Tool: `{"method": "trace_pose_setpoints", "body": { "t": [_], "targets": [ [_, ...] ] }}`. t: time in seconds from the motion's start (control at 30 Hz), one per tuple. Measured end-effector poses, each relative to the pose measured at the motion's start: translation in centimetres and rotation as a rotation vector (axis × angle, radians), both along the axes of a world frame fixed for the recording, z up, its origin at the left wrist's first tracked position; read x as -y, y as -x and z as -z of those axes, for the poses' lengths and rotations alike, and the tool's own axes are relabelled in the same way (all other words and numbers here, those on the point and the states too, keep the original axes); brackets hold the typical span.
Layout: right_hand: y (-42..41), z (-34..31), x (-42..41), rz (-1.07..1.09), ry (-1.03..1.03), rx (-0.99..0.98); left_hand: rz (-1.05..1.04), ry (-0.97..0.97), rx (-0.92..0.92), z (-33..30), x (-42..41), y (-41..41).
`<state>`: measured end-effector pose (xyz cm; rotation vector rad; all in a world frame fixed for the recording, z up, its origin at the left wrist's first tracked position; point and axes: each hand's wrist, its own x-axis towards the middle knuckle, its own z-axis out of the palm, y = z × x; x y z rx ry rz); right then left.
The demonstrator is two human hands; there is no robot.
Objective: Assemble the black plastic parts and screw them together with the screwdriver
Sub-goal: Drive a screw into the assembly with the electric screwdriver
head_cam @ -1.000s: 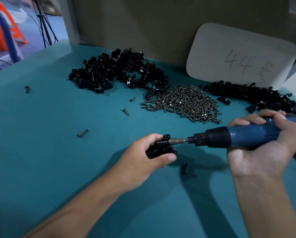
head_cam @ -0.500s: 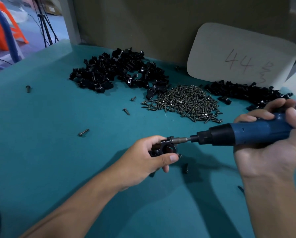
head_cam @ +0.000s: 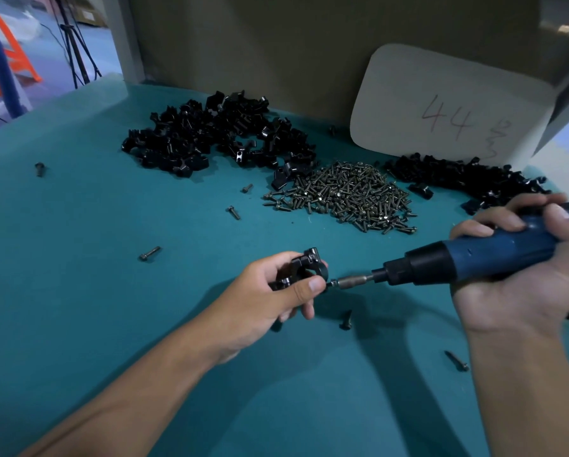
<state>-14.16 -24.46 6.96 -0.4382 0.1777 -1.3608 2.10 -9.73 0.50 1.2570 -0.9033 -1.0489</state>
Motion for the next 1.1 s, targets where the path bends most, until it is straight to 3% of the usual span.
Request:
{"method": "trace_pose_setpoints", "body": {
  "t": [0.07,0.13,0.53,1.1],
  "targets": [
    [1.2,-0.6,0.4,-0.053,0.062,0.026,0.003,-0.008,0.005,-0.1,0.0,0.0],
    [0.7,-1.6,1.1,-0.088,0.071,-0.090,0.009,-0.014,0.013,-0.1,0.0,0.1],
    [0.7,-1.4,0.6,-0.165,0.064,-0.100,0.060,0.001,-0.046,0.1,-0.2,-0.2],
    [0.3,-1.4,0.0,-0.136,0.111,-0.102,0.048,-0.005,-0.097,0.2,-0.3,-0.2]
  ]
}}
